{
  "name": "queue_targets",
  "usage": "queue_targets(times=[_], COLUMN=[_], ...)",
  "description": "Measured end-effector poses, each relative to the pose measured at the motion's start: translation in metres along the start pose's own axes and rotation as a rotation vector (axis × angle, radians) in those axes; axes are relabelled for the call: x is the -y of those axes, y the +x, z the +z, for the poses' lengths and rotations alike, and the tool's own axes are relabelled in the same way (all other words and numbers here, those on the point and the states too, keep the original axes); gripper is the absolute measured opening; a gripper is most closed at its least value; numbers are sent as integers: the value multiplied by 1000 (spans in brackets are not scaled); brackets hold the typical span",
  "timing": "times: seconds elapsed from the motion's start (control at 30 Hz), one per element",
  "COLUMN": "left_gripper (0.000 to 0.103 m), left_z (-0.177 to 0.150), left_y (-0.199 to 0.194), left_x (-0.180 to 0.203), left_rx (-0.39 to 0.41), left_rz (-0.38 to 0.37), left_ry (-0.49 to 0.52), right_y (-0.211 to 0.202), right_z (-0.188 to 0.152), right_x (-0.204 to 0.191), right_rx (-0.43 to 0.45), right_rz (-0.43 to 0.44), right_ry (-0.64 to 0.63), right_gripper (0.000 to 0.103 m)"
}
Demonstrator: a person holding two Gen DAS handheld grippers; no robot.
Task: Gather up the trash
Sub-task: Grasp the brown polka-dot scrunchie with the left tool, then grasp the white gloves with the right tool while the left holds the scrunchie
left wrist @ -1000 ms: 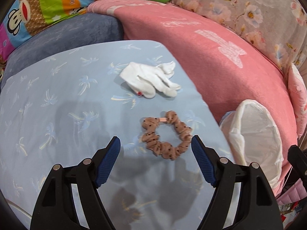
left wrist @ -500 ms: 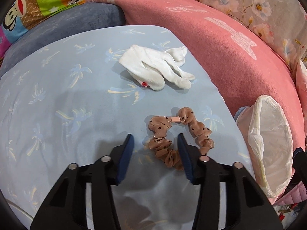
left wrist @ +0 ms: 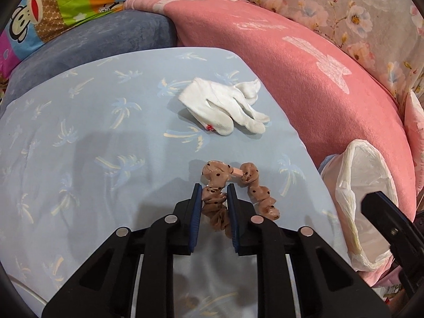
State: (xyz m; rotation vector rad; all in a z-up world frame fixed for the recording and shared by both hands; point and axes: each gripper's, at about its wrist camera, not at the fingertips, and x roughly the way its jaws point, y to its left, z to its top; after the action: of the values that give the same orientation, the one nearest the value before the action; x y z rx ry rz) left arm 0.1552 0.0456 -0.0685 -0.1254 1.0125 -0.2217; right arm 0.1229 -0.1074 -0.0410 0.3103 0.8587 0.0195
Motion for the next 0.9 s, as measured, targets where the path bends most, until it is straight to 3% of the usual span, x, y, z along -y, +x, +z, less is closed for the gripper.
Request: queue_targets(times=[0.3, 0.43, 0.6, 0.73, 0.9], left_gripper=[19, 19, 19, 19, 19], left_z=[14, 23, 35, 43, 47], left_y=[-8, -7, -5, -1, 4], left_x=[-34, -52, -70, -78, -80], left_rx=[33, 39, 52, 58, 59], left_rz=[38, 65, 86, 85, 75], left_ry=[-34, -48, -63, -73, -80], right_y=[41, 66, 102, 123, 154], right_z=[18, 29, 43, 54, 59], right_x=[-42, -55, -65, -76, -85], right_rx=[-23, -29, -68, -73, -122], right_rz=[24, 37, 49, 34, -2], right_ry=[-60, -49, -30, -40, -62], right_gripper=[35, 48, 50, 60, 60])
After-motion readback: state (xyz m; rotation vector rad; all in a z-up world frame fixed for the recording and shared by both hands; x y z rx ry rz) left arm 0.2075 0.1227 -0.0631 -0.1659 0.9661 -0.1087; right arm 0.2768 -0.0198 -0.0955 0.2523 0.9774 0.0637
